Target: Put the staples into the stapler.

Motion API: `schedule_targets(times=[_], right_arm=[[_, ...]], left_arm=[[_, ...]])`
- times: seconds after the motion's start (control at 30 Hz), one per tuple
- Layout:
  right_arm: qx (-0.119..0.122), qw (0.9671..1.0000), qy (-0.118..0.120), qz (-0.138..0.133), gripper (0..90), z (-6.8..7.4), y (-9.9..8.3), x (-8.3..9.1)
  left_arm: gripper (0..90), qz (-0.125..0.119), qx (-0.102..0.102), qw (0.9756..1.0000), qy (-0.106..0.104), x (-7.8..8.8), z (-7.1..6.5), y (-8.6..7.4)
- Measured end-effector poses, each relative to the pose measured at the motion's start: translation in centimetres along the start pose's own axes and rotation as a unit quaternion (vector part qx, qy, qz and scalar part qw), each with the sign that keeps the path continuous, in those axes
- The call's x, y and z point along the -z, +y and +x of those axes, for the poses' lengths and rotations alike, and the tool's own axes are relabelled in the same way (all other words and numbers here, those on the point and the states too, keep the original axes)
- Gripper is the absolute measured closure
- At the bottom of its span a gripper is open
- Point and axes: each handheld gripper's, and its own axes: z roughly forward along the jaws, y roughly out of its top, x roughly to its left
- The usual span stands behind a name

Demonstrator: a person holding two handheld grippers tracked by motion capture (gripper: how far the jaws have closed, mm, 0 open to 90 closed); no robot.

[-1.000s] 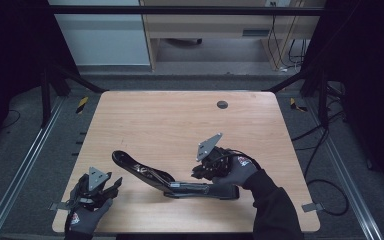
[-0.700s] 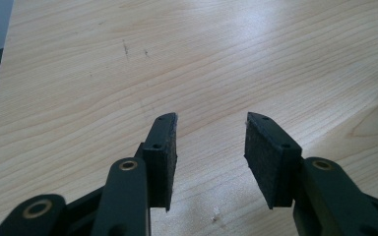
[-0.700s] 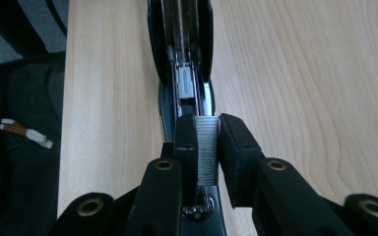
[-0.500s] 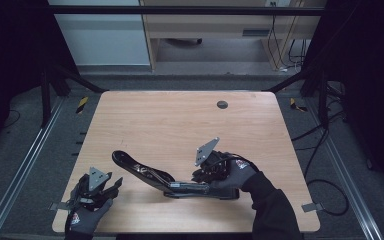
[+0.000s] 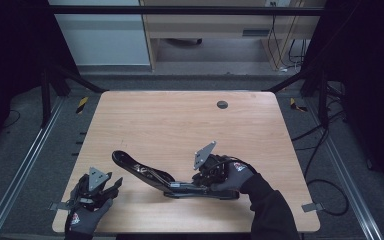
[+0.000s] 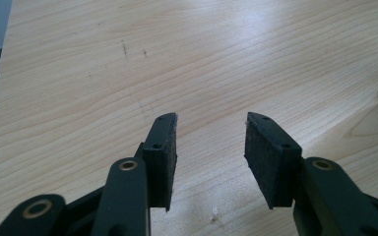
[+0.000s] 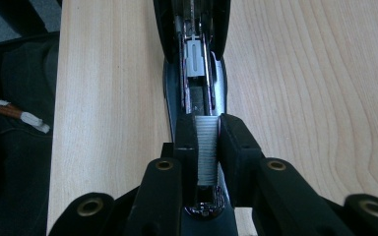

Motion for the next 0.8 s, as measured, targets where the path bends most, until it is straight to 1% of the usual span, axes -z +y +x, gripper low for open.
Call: schedule_targets(times=[0.13, 0.2, 0.33, 0.43, 0.5, 0.63, 0.7, 0.73, 0.8], right_arm=[[0.004, 1.0000, 0.003, -0.001, 78.7, -0.04, -0.09, -0.04], [0.001, 1.0000, 0.001, 0.002, 78.7, -0.03, -0.10, -0.02], [0.002, 1.0000, 0.003, 0.003, 78.7, -0.09, -0.11, -0.17], [0.008, 1.0000, 0.006, 0.001, 78.7, -0.17, -0.11, -0.42], [0.006, 1.0000, 0.003, 0.001, 78.7, -0.15, -0.07, -0.50], [0.016, 0.9999, 0.004, 0.000, 78.7, -0.19, 0.01, -0.59], [0.016, 0.9998, 0.008, 0.001, 78.7, -0.17, 0.00, -0.75], [0.016, 0.9999, 0.004, 0.005, 78.7, -0.14, 0.01, -0.76], [0.019, 0.9998, 0.008, 0.003, 78.7, -0.19, -0.01, -0.81]], left_arm=[[55.3, 0.001, 0.000, 1.0000, -0.001, -0.02, 0.01, 0.00], [55.3, 0.001, 0.001, 1.0000, -0.001, -0.02, 0.01, -0.01], [55.4, 0.000, -0.001, 1.0000, 0.000, 0.01, 0.00, -0.01], [55.3, 0.001, -0.001, 1.0000, -0.001, -0.04, -0.01, -0.02], [55.3, 0.002, -0.002, 1.0000, -0.001, -0.05, 0.01, -0.02], [55.4, 0.000, -0.001, 1.0000, 0.000, -0.03, -0.01, -0.02], [55.3, 0.001, -0.001, 1.0000, 0.000, -0.04, -0.01, -0.03], [55.3, 0.002, -0.002, 1.0000, 0.000, -0.03, -0.02, -0.02], [55.4, 0.001, -0.002, 1.0000, 0.000, -0.02, -0.03, -0.02]])
